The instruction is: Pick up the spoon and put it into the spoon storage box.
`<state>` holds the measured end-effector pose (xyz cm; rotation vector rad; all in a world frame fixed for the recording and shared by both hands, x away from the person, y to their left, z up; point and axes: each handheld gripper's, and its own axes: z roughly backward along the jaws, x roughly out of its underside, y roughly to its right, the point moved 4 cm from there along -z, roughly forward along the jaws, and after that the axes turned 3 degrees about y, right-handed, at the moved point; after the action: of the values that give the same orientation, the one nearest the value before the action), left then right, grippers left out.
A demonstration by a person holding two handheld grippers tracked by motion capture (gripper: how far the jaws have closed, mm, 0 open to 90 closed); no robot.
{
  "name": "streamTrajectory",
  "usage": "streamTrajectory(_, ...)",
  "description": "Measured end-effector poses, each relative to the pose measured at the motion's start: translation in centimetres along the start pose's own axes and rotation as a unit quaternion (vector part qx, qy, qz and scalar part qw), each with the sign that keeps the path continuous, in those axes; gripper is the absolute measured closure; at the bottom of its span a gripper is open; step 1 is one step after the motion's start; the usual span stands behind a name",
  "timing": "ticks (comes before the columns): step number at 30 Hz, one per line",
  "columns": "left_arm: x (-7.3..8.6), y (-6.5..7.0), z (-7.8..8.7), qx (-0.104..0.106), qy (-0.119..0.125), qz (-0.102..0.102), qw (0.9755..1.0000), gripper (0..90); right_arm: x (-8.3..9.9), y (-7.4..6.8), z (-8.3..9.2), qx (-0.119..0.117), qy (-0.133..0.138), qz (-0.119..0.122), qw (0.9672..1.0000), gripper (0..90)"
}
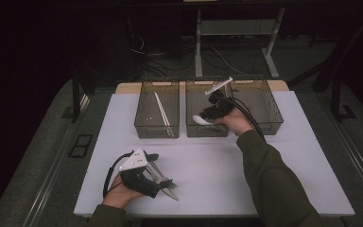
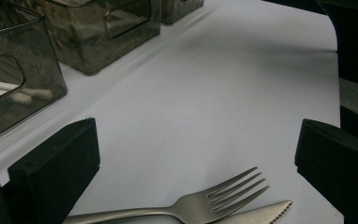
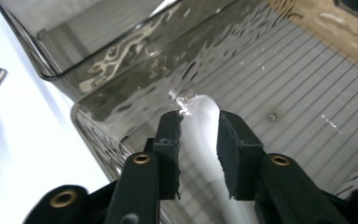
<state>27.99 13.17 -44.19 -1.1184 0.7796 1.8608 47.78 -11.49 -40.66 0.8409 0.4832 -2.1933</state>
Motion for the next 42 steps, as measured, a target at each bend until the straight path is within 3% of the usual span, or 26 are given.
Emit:
streamTrajectory(6, 0.0, -0.1, 0.0, -0.001, -0.001, -0.001, 1.0000, 0.0, 0.2, -0.4, 1.7, -0.010, 0.028, -0.011, 0.9995, 54.3)
streamTrajectory(13, 0.1, -0.1, 0.0, -0.001, -0.004, 0.002, 1.0000, 0.0, 1.3, -0.6, 4.6, -0.030, 0.063, -0.028, 0.9972, 45.8)
streamTrajectory(16, 0.1, 0.0, 0.0, -0.002, -0.006, 0.001, 1.0000, 0.0, 2.3, -1.0, 5.7, -0.040, 0.074, -0.015, 0.9964, 42.4)
streamTrajectory(19, 0.2, 0.0, -0.1, -0.002, -0.007, 0.002, 1.0000, 0.0, 3.4, -1.5, 6.6, -0.052, 0.084, -0.017, 0.9950, 39.2)
streamTrajectory(28, 0.2, 0.0, -0.1, -0.004, -0.010, 0.002, 0.9999, 0.0, 7.2, -2.0, 8.7, -0.040, 0.108, -0.030, 0.9929, 29.5)
streamTrajectory(33, 0.2, 0.0, -0.1, -0.005, -0.012, 0.001, 0.9999, 0.0, 9.6, -2.6, 9.4, -0.027, 0.119, -0.017, 0.9924, 27.7)
streamTrajectory(37, 0.2, 0.0, -0.1, -0.005, -0.009, 0.002, 0.9999, 0.0, 11.7, -2.5, 9.9, -0.028, 0.124, -0.035, 0.9913, 27.6)
streamTrajectory(42, 0.2, -0.1, 0.1, -0.007, -0.010, 0.002, 0.9999, 0.0, 13.6, -2.6, 10.8, -0.022, 0.127, -0.038, 0.9909, 27.2)
